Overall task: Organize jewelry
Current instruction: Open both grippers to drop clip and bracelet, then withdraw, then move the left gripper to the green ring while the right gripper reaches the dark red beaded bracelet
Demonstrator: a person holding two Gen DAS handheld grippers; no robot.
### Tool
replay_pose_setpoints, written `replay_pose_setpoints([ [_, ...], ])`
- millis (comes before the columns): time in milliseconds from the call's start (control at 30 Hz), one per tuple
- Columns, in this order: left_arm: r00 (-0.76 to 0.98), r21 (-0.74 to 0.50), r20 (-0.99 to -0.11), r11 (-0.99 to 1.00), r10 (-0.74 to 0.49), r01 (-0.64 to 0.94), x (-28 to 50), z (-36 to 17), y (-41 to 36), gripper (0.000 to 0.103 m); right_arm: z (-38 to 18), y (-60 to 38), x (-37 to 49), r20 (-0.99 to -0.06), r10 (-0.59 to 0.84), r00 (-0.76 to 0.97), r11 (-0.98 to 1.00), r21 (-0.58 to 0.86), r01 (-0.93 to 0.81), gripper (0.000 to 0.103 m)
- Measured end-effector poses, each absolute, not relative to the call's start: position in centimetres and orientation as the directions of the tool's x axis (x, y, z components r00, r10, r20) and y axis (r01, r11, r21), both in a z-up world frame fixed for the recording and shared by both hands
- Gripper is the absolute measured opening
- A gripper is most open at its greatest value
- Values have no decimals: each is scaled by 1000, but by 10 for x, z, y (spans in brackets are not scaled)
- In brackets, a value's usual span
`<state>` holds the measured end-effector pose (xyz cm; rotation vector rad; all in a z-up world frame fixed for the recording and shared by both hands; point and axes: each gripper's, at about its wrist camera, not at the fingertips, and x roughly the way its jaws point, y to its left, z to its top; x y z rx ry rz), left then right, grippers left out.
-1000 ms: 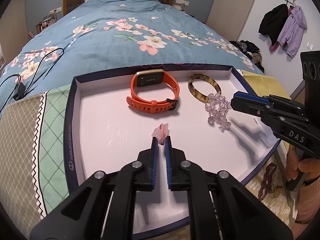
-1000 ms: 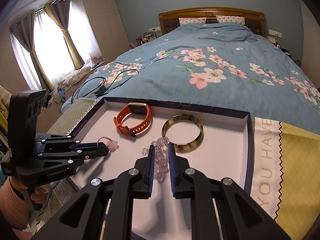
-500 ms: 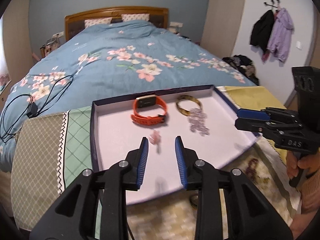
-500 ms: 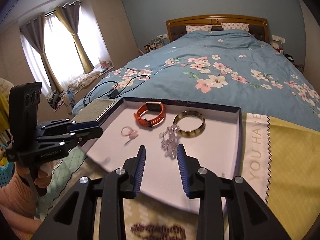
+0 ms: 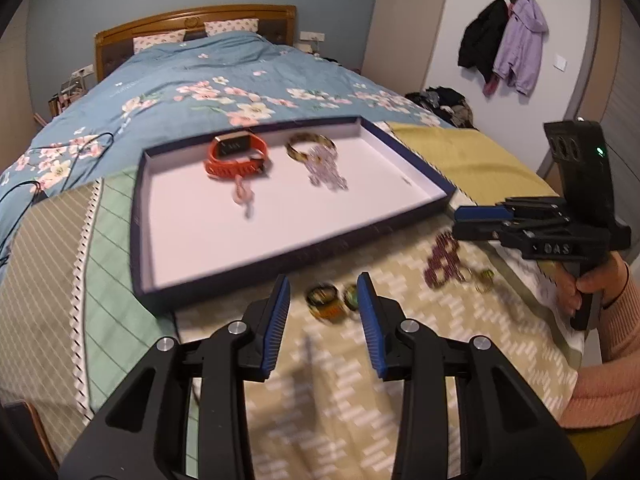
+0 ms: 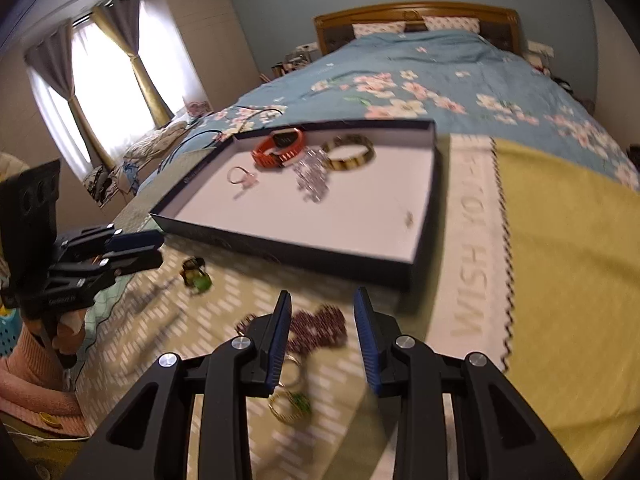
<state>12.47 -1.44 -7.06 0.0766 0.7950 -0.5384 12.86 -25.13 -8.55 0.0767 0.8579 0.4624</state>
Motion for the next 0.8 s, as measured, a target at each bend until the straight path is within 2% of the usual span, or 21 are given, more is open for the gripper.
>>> replay_pose_setpoints([
  [800, 467, -203, -754, 840, -462, 504, 143, -99, -47, 33, -97, -252, 131, -730, 435, 527, 894, 278, -353, 30],
])
